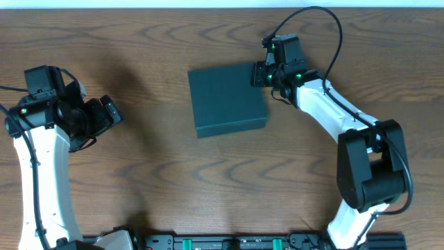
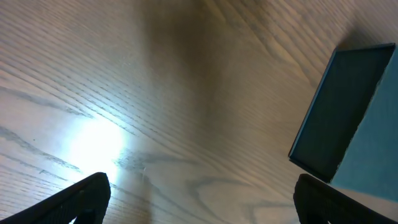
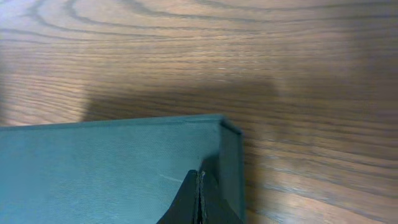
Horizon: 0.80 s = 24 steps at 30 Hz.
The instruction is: Pack container
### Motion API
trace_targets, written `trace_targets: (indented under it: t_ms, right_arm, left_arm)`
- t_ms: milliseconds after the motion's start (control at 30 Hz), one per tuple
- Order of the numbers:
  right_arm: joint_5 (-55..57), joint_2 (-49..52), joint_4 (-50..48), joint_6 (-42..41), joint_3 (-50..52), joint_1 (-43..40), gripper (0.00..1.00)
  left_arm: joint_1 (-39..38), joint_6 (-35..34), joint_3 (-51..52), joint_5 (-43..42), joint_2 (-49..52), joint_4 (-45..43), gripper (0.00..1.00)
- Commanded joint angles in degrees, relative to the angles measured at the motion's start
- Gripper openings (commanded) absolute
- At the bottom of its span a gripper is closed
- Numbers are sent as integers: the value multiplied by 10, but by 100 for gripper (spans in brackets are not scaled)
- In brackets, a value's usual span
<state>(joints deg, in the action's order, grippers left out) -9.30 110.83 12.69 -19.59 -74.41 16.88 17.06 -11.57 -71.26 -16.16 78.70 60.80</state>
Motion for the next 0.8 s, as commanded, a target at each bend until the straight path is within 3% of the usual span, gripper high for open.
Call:
trace_targets:
  t_ms: [0, 233, 433, 567, 767]
  right_arm:
    - [84, 18, 33, 30, 23, -16, 1]
    - [91, -14, 42, 30, 23, -12, 1]
    - [90, -121, 80, 41, 23, 18, 1]
    - [89, -171, 98, 61, 23, 58, 1]
    - [0, -179, 118, 75, 19, 163, 1]
  left_arm:
    - [3, 4, 0, 1, 3, 0, 95]
    - [3, 4, 0, 1, 3, 0, 95]
    - [3, 4, 0, 0, 3, 0, 95]
    - [3, 4, 0, 0, 3, 0, 95]
    - [3, 4, 0, 0, 3, 0, 95]
